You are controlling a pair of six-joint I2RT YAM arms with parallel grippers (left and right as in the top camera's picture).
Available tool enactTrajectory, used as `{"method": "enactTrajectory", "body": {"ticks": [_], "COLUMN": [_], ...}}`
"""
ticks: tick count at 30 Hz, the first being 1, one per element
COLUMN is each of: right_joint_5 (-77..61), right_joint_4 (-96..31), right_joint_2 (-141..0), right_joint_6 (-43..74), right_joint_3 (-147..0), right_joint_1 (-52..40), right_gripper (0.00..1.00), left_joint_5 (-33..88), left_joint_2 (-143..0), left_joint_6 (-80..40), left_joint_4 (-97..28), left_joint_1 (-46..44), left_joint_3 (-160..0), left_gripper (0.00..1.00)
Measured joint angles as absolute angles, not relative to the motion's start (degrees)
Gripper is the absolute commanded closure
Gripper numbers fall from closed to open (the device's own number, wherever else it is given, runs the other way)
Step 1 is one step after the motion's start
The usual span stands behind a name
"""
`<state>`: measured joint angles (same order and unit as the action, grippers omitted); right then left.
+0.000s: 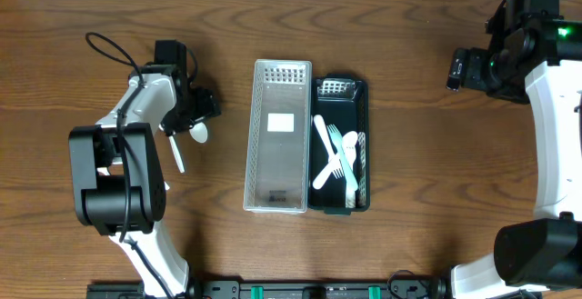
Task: Pack container
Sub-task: 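Move the left gripper to a white spoon and grasp its handle, then carry the spoon into the clear basket and release it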
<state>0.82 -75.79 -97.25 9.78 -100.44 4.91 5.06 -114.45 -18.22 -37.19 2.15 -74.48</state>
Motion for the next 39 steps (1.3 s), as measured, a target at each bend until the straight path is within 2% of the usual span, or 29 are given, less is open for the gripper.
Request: {"method": "enactTrajectory", "body": {"ticks": [6,11,13,15,19,21,24,29,34,39], "right_joint_5": [0.84,0.82,0.82,0.82,0.82,0.84,0.82,0.84,0.84,0.84], "right_joint_4": [-76.51,-76.86,-76.95,-77.06,-77.36,-77.38,-77.56,-77.6,-77.58,-77.58], "right_joint_2": [-97.25,-97.25,-97.25,-97.25,-97.25,-97.25,-97.25,-97.25,-97.25,-97.25], "right_joint_6": [9.8,9.8,9.8,9.8,9.8,9.8,9.8,9.8,9.8,9.8], "right_joint_3": [-100.42,-100.44,-100.42,-100.44,-100.44,-100.44,-100.42,-100.44,-100.42,-100.44], "right_joint_1": [4.89,4.89,4.89,4.91,4.89,4.89,4.89,4.89,4.89,4.91], "right_gripper": [0.1,0.1,0.1,0.1,0.1,0.1,0.09,0.1,0.1,0.1], "left_joint_5": [2.07,1.06,0.89,0.71,0.62,0.64,0.62,0.64,0.69,0.69], "left_joint_2": [-114.76,-114.89,-114.96,-115.0,-115.04,-115.07,-115.09,-115.09,-115.09,-115.09], "left_joint_6": [-18.26,-18.48,-18.5,-18.9,-19.33,-19.29,-19.51,-19.49,-19.44,-19.46], "left_joint_4": [-37.47,-35.44,-34.61,-33.85,-33.17,-33.15,-33.17,-33.36,-33.56,-33.67], "left_joint_1": [2.15,2.2,2.2,2.2,2.2,2.2,2.2,2.22,2.22,2.22], "left_joint_3": [-74.48,-74.48,-74.48,-74.48,-74.48,-74.48,-74.48,-74.48,-74.48,-74.48], "left_gripper": [0.15,0.24,0.34,0.39,0.59,0.6,0.69,0.77,0.93,0.94]}}
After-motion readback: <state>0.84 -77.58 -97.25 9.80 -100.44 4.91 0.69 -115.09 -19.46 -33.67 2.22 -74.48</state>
